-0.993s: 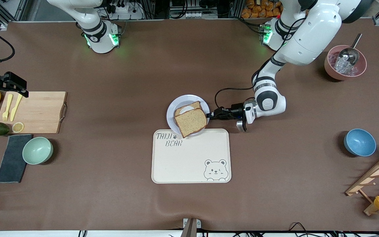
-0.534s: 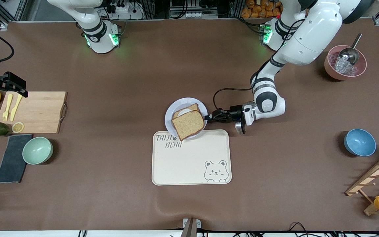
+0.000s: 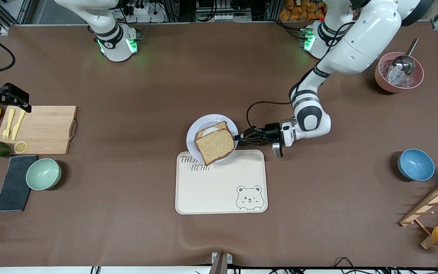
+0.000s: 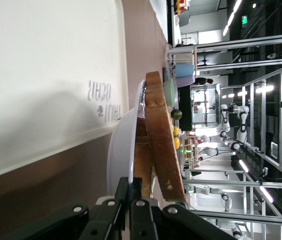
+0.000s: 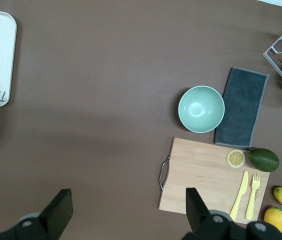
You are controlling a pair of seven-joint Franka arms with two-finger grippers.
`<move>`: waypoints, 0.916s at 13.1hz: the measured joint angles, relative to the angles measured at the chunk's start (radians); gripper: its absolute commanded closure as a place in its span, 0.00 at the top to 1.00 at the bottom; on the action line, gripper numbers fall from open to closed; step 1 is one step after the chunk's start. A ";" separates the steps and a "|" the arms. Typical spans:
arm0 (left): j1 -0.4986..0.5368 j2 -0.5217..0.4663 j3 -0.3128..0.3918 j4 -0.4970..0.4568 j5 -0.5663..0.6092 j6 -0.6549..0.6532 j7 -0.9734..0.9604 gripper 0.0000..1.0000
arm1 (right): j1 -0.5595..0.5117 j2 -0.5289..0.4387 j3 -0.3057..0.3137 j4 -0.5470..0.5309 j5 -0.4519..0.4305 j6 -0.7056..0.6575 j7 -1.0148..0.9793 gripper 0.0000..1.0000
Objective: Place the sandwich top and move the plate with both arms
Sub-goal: 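Slide the plate onto the bear tray with the left gripper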
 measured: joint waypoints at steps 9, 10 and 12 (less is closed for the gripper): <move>0.140 -0.065 -0.044 0.007 0.000 -0.002 -0.019 0.00 | 0.000 0.000 0.000 0.000 0.000 0.000 0.000 1.00; 0.152 -0.070 -0.046 0.010 0.000 -0.002 -0.026 0.00 | 0.000 0.000 0.000 0.000 0.000 0.000 0.000 1.00; 0.174 -0.073 -0.047 0.026 0.000 -0.002 -0.034 0.00 | 0.000 0.000 0.000 0.000 0.000 0.000 0.000 1.00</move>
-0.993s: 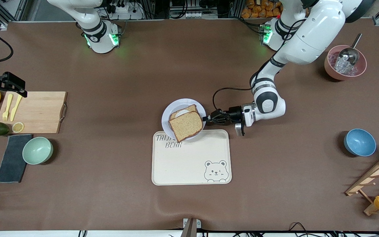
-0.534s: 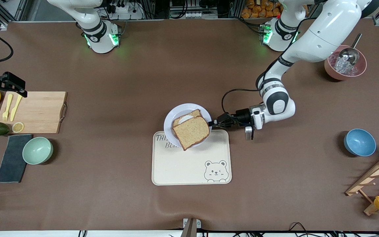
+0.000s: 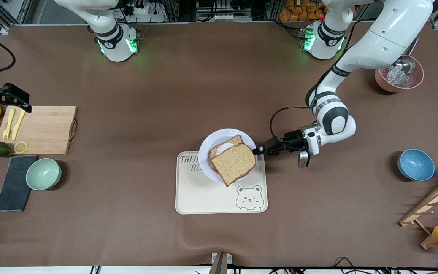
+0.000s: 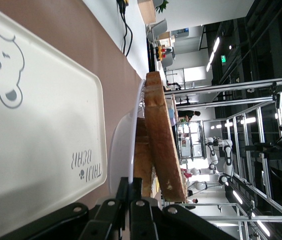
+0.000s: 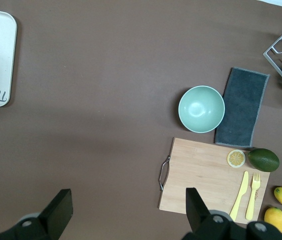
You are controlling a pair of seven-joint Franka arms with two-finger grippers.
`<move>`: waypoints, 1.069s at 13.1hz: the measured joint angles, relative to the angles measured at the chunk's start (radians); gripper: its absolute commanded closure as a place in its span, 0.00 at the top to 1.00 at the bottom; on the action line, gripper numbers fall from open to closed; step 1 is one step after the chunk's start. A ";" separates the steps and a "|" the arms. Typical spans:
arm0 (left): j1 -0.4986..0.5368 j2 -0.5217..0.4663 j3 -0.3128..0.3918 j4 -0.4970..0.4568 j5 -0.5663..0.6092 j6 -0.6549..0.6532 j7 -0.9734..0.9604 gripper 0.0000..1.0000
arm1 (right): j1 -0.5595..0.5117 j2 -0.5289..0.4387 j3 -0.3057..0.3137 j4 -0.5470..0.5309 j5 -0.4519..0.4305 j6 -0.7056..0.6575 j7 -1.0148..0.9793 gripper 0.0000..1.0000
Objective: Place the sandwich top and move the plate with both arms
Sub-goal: 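Slide the plate onto the bear tray with the left gripper, then push the plate further onto the tray with the left gripper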
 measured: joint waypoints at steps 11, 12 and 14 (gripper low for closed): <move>0.047 0.144 0.000 0.115 0.000 -0.021 -0.009 0.00 | 0.000 0.000 0.001 -0.001 0.000 0.000 0.000 1.00; 0.047 0.166 0.002 0.128 0.000 -0.021 -0.009 0.00 | 0.000 0.000 0.001 -0.001 0.000 0.000 0.000 1.00; 0.047 0.204 0.010 0.147 0.000 -0.021 -0.008 0.00 | 0.000 0.000 0.001 -0.001 0.000 0.000 0.000 1.00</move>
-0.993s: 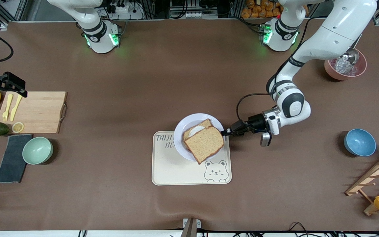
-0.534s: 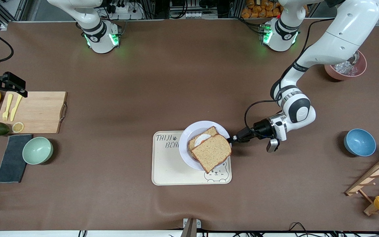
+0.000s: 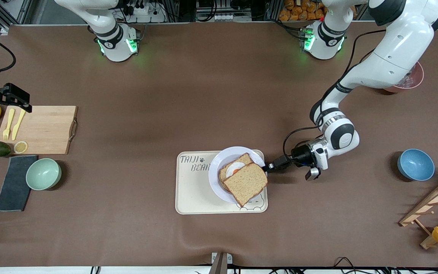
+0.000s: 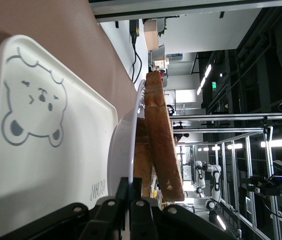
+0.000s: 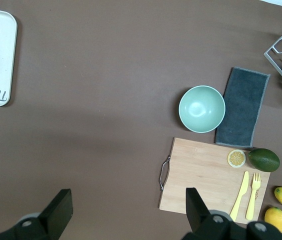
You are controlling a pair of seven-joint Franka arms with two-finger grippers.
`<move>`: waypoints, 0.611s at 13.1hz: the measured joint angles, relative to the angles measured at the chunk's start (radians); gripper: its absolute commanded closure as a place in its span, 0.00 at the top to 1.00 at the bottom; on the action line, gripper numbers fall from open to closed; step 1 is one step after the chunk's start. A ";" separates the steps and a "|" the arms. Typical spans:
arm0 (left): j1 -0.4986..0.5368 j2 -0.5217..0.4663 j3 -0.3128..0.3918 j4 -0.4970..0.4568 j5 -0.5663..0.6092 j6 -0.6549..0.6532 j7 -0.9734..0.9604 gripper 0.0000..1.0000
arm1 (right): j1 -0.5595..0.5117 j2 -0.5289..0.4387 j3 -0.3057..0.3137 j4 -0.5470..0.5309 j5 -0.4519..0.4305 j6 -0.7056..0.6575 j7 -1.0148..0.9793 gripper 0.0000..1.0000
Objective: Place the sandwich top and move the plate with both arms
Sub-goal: 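Push the plate further onto the tray with the left gripper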
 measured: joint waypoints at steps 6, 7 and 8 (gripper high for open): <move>-0.035 0.114 0.008 0.051 0.000 0.000 0.040 0.00 | 0.000 0.000 0.000 -0.001 0.000 0.000 0.000 1.00; -0.043 0.123 0.008 0.062 0.000 -0.001 0.044 0.00 | 0.000 0.000 0.000 -0.001 0.000 0.000 0.000 1.00; -0.051 0.129 0.008 0.068 0.000 -0.001 0.046 0.00 | 0.000 0.000 0.000 -0.001 0.000 0.000 0.000 1.00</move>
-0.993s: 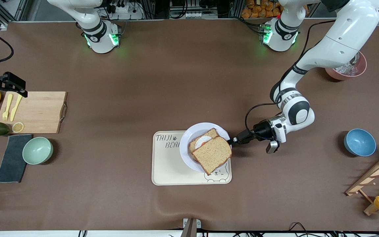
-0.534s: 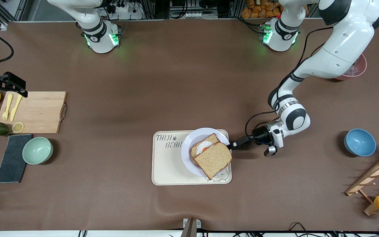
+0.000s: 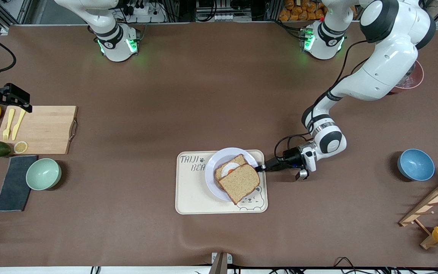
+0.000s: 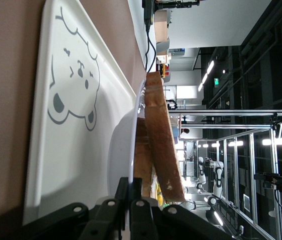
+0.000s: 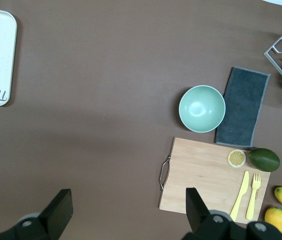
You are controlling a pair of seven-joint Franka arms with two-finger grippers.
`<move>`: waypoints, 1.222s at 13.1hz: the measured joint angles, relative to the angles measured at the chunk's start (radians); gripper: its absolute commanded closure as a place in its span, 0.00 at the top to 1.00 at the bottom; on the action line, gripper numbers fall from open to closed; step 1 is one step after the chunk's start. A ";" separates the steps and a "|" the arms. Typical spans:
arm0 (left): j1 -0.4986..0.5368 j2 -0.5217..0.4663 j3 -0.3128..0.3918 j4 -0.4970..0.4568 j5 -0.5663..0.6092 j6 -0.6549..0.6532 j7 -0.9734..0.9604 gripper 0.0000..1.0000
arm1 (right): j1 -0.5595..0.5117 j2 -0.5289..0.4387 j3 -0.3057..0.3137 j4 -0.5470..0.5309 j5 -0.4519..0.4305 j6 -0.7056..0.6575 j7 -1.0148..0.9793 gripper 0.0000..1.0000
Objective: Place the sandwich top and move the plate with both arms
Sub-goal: 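Push the plate further onto the tray with the left gripper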
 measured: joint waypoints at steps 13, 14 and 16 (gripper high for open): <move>-0.034 0.009 0.037 0.019 0.022 0.000 0.014 0.00 | 0.000 0.000 0.000 0.000 0.000 0.000 0.000 1.00; -0.038 0.009 0.043 0.020 0.024 0.001 0.014 0.00 | 0.000 0.000 0.000 0.000 0.000 0.000 0.000 1.00; -0.047 0.007 0.055 0.025 0.033 -0.005 0.012 0.54 | 0.000 0.000 0.000 0.000 0.000 0.000 0.000 1.00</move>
